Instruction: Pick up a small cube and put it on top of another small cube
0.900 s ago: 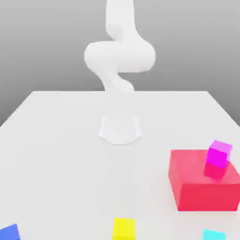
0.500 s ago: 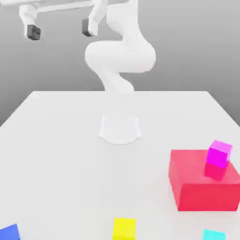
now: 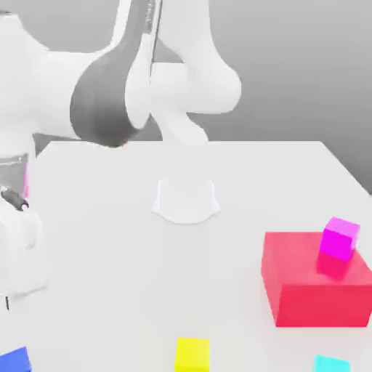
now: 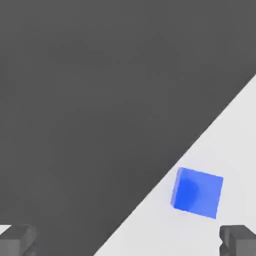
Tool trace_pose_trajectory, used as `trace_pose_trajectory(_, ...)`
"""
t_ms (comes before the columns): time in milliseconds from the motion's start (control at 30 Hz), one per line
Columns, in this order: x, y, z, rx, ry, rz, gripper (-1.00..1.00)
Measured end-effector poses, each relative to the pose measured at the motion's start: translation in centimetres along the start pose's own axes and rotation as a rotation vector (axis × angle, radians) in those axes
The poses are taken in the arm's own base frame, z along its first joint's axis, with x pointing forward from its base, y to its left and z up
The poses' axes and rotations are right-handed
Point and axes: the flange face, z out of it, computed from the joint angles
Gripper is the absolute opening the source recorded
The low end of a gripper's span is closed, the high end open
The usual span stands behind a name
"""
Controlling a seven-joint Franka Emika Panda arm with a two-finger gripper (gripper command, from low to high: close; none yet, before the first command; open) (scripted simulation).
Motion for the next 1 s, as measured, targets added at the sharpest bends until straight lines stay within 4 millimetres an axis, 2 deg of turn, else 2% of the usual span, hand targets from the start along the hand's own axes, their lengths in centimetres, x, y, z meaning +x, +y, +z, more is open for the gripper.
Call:
trace_pose_trajectory(133, 2.7, 1.9, 7.2, -0.091, -0.017, 0.121, 0.00)
trace_pose_trajectory(267, 3.2, 2.9, 13.6, -0.111, -0.020, 0.148, 0.00)
trace_pose_trajectory(300, 3.1, 3.1, 14.7, -0.112, -0.020, 0.149, -1.00)
trace_pose_trajectory(467, 3.2, 3.1, 14.7, -0.110, -0.020, 0.149, -1.00)
trace_pose_trajectory(500, 3.1, 3.2, 15.3, -0.111, -0.020, 0.150, -1.00)
trace_pose_trajectory(567, 3.2, 2.9, 13.8, -0.111, -0.020, 0.150, -1.00)
trace_pose_trajectory(667, 2.9, 2.5, 9.7, -0.111, -0.022, 0.141, -1.00)
trace_pose_trajectory(767, -4.5, 2.3, 7.2, -0.107, -0.044, -0.037, -1.00)
trace_pose_trajectory(900, -14.3, 4.1, 4.6, -0.102, -0.058, -0.295, -1.00)
trace_pose_trajectory(967, -19.1, 5.7, 4.2, -0.100, -0.059, -0.432, -1.00)
trace_pose_trajectory(1000, -21.2, 6.5, 5.0, -0.100, -0.058, -0.489, -1.00)
